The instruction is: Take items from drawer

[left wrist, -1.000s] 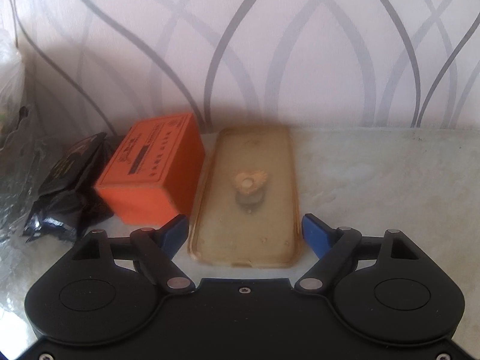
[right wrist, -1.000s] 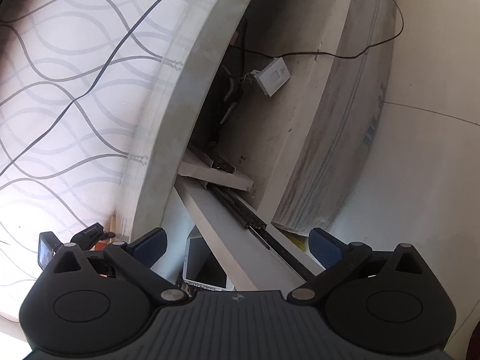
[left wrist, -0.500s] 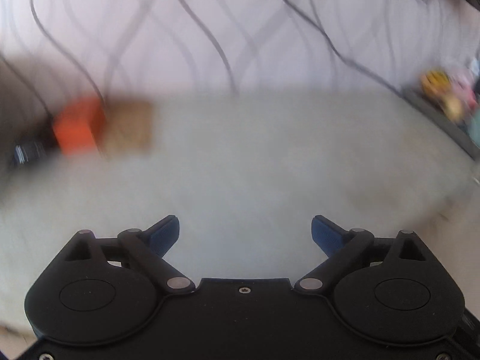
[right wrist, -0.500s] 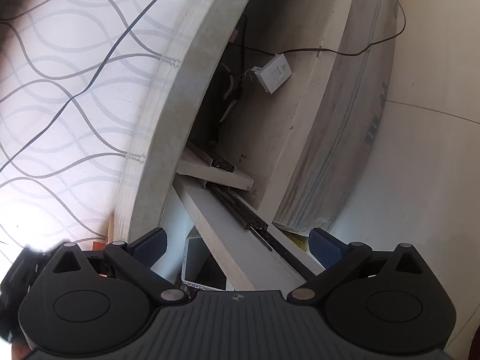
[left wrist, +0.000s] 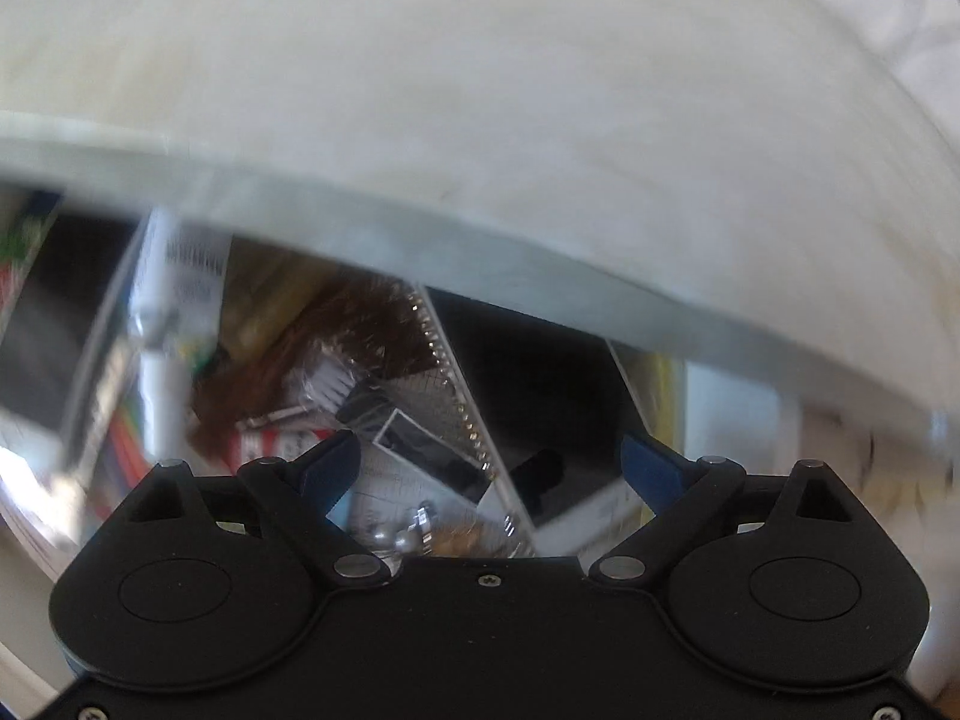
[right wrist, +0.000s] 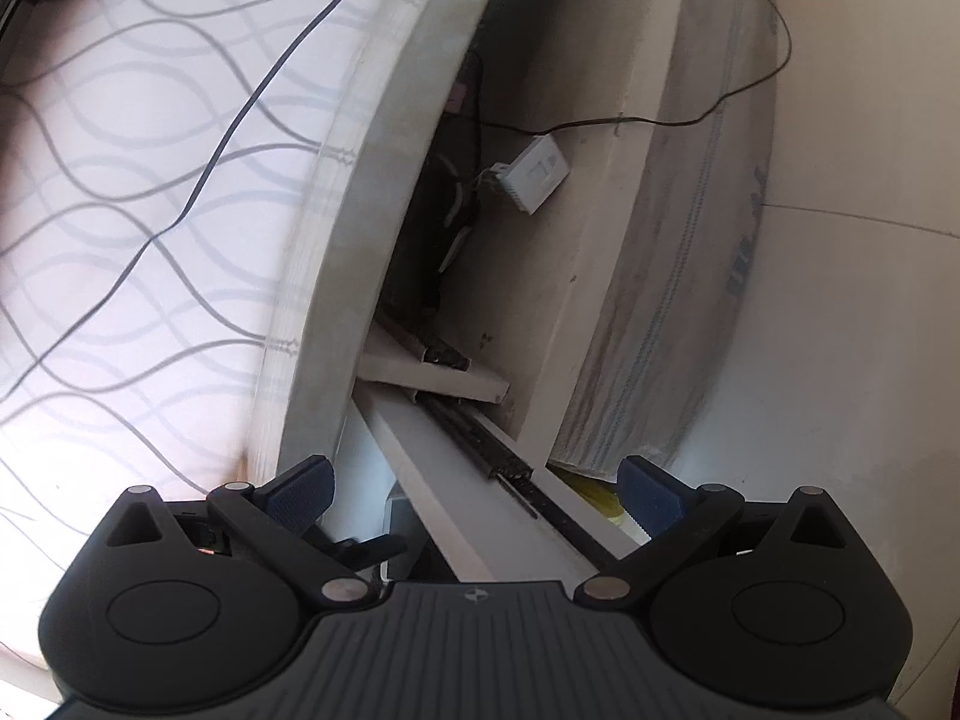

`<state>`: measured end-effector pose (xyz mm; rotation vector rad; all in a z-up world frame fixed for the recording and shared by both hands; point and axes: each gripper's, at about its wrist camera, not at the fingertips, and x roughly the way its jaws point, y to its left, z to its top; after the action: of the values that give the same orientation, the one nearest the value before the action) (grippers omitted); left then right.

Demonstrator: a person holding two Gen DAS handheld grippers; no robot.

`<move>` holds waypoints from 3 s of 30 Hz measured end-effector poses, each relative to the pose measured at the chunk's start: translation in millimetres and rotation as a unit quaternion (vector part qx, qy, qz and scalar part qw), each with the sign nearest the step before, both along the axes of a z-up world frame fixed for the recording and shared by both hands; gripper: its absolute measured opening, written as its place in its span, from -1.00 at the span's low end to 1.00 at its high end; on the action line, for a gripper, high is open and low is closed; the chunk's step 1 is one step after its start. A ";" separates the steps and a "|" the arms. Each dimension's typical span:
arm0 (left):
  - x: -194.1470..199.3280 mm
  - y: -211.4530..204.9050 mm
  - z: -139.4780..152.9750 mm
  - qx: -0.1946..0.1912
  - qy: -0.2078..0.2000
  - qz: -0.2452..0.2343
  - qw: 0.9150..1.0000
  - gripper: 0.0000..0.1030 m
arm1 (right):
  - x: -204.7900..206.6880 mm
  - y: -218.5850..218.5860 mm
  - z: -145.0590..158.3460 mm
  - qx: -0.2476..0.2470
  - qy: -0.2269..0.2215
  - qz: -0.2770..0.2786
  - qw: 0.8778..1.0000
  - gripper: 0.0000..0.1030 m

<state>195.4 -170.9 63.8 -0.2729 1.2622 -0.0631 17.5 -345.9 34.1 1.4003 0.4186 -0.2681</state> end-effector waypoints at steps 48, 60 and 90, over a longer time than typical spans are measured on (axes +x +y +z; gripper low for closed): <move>33.7 -26.1 12.8 0.027 -0.086 0.073 0.993 1.00 | -12.7 -29.4 -35.7 0.063 -0.010 0.016 0.998 1.00; 52.5 -28.0 36.3 0.059 -0.073 0.079 0.992 1.00 | -11.0 -22.9 -37.9 0.071 -0.005 0.030 0.997 1.00; 32.5 -17.0 15.9 0.106 -0.288 -0.503 0.808 -0.65 | -13.8 -20.8 -35.5 0.033 0.005 0.015 0.999 1.00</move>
<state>228.0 -187.9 79.8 0.6109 0.6664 -0.8533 3.7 -366.7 -1.4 1.4569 0.4585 -0.2388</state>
